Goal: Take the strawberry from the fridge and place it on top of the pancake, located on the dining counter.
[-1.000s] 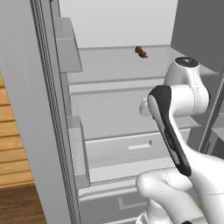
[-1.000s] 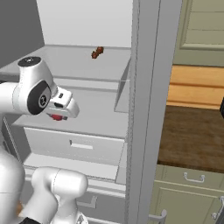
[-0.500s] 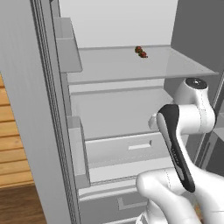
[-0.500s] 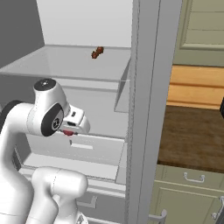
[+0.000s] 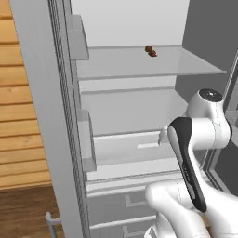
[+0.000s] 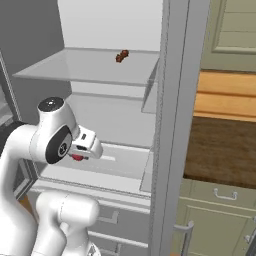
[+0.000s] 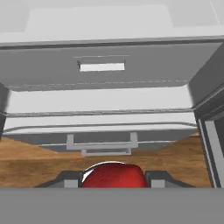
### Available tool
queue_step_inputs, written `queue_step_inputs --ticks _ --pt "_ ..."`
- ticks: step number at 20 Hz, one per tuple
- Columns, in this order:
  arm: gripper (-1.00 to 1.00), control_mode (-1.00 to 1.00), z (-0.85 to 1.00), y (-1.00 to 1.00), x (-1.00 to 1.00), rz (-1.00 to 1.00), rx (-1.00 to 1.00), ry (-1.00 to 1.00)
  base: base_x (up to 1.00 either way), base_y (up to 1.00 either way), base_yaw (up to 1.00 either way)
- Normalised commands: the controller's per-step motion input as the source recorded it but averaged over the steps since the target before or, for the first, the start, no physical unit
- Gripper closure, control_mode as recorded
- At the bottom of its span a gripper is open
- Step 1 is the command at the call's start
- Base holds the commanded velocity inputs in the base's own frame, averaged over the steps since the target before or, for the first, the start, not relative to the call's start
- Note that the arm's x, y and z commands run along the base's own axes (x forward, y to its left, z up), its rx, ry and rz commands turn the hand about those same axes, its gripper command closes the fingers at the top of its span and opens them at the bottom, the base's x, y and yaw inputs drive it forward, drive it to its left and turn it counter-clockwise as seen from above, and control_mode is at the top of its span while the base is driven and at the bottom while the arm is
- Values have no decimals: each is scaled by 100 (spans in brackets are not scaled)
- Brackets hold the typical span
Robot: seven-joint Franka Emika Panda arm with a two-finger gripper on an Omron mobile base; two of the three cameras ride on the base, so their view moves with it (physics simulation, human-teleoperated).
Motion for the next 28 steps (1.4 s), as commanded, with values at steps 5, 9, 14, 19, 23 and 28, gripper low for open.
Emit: queue_step_inputs --ticks 5,9,14,19,23,28 --pt "100 100 0 0 0 0 0 0 -76 15 42" --pt "100 100 0 0 0 0 0 0 -51 0 66" --pt "100 100 0 0 0 0 0 0 -41 0 77" --pt "100 100 0 0 0 0 0 0 -20 -29 86" --pt "100 100 0 0 0 0 0 0 -59 -14 78" --pt "100 100 0 0 0 0 0 0 -88 26 56"
